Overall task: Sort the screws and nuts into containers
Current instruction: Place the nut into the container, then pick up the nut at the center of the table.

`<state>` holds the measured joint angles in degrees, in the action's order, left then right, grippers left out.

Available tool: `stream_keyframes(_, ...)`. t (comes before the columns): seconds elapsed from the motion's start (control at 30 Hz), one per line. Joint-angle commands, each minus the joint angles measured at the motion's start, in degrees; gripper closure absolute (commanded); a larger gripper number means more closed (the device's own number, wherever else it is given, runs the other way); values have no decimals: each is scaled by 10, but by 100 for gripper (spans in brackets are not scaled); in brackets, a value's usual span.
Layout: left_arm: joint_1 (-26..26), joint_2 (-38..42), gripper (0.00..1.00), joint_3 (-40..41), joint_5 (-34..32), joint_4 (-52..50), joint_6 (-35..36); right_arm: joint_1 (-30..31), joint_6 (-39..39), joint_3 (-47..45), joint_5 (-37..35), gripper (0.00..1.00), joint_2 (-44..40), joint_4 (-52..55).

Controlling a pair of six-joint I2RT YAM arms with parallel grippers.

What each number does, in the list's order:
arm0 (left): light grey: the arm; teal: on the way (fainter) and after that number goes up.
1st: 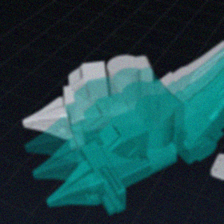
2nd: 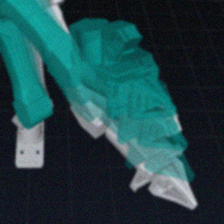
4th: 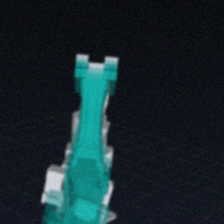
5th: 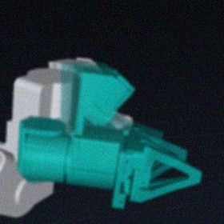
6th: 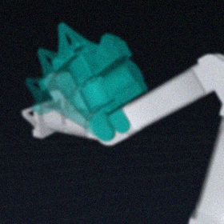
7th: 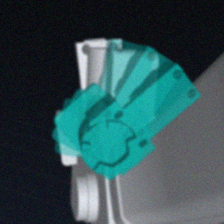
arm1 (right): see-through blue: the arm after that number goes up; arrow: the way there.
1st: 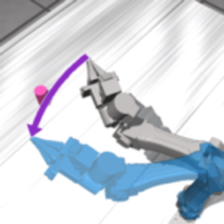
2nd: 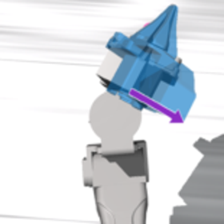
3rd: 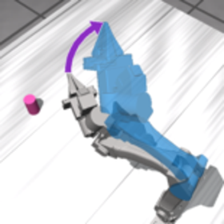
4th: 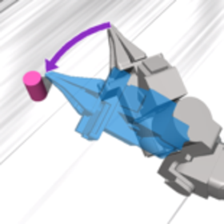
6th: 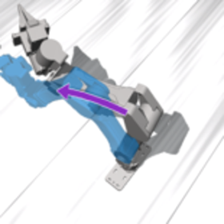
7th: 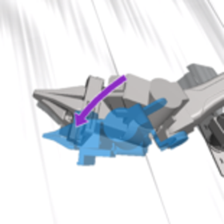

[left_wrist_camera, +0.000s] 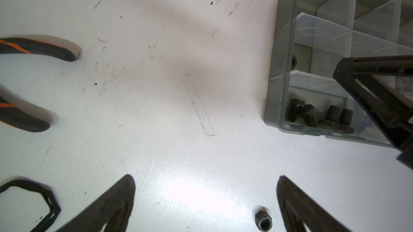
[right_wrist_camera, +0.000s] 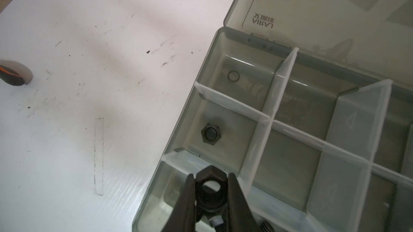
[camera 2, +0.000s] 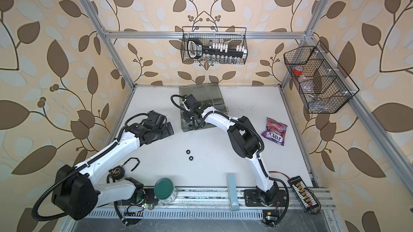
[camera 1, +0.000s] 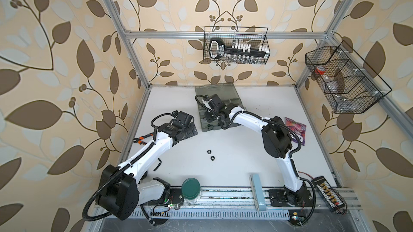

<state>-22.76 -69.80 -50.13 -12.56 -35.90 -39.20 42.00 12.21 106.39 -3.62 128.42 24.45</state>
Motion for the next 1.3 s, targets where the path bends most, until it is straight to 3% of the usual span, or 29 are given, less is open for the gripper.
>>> stream_keyframes(0.0,6,13,1,6,-8,-4,-11,2,-13,32,-9,100,26,9)
stream_keyframes(0.13,6,17,1,4,-4,-6,-9,2,-20,62,-15,98,56,11)
stream_keyframes(0.43,6,26,1,2,18,-19,2,2,-23,103,-15,54,77,24)
stream_keyframes(0.6,6,30,1,7,62,-11,16,0,-25,83,-34,51,44,23)
stream_keyframes(0.83,5,28,1,31,138,6,21,-21,7,-57,-73,46,-68,-25)
stream_keyframes(1.1,-47,6,8,47,161,32,2,-51,54,-246,-135,27,-220,-81)
stream_keyframes(1.27,-111,-43,14,28,142,29,-12,-67,78,-330,-171,5,-296,-96)
